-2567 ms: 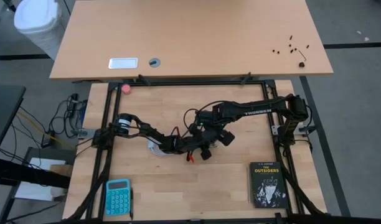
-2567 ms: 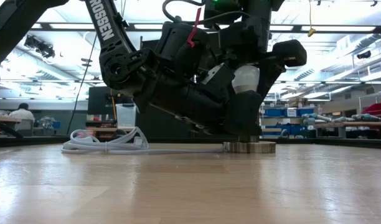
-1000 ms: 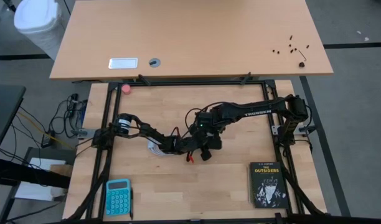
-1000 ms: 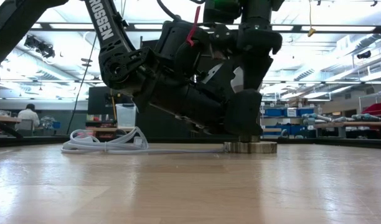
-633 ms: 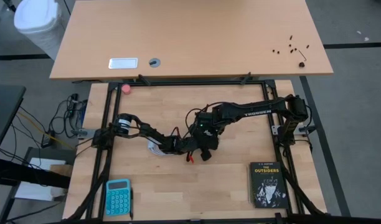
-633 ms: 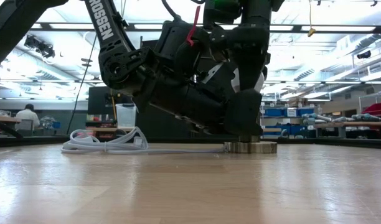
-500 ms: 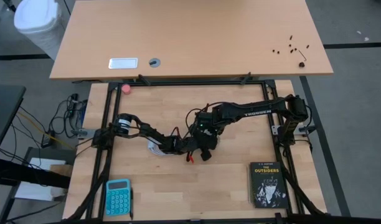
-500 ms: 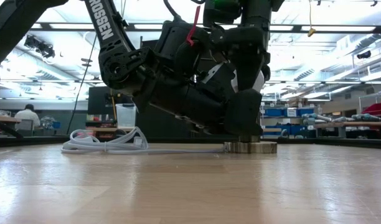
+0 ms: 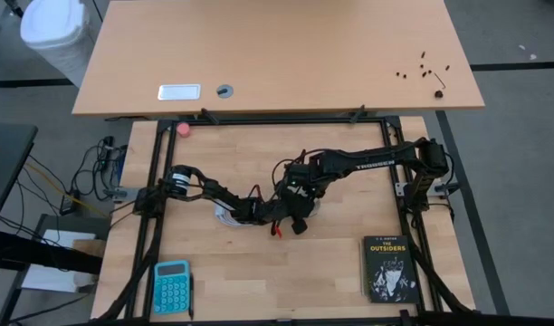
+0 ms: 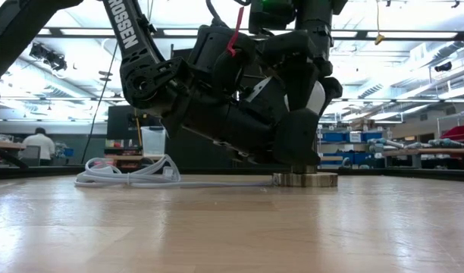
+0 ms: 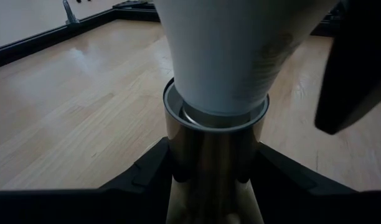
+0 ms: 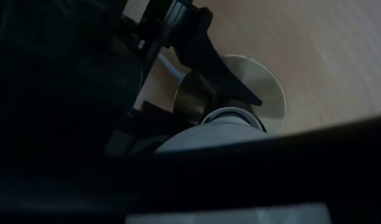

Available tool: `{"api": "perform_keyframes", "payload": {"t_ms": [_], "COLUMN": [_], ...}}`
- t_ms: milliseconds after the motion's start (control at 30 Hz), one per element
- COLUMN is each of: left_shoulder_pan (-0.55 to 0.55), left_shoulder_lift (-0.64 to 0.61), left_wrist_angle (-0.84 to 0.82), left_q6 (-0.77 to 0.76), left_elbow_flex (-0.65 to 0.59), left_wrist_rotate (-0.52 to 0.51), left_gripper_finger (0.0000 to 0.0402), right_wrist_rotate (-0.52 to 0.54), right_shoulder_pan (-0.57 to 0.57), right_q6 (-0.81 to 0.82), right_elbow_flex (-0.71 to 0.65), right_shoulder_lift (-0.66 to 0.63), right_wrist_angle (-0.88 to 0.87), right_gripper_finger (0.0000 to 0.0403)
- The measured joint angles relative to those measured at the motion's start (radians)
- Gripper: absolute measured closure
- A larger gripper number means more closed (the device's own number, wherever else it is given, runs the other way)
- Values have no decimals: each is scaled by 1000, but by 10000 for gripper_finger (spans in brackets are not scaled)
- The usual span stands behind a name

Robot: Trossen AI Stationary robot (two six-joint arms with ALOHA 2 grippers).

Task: Screw lightbulb
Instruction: Insert the white lightbulb into the silver lamp

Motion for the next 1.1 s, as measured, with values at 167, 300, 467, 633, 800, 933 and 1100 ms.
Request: {"api": "perform_keyframes", "payload": {"t_ms": [167,300,467,633,800,933,1100], "left_shoulder_pan": [0,0,0,1,2,2,2], "left_shoulder_lift": [0,0,0,0,0,0,0], "left_wrist_angle": [-1,-2,-2,-2,-2,-2,-2], "left_q6": [0,-1,-1,0,0,1,1], "left_elbow_flex": [0,0,0,0,0,0,0], "left_wrist_rotate": [0,-3,-7,-6,-2,-1,-1], "left_gripper_finger": [218,218,218,218,218,218,218], "right_wrist_rotate": [-3,12,5,0,3,3,8], "right_shoulder_pan": [0,0,0,0,0,-5,-14], "right_q6": [-9,-57,-138,-209,-254,-267,-291], "right_elbow_flex": [0,-2,-2,-2,-2,-2,7], "right_shoulder_lift": [0,0,0,0,0,0,0], "right_wrist_angle": [1,9,24,27,26,8,-25], "right_gripper_finger": [129,128,105,72,43,30,25]}}
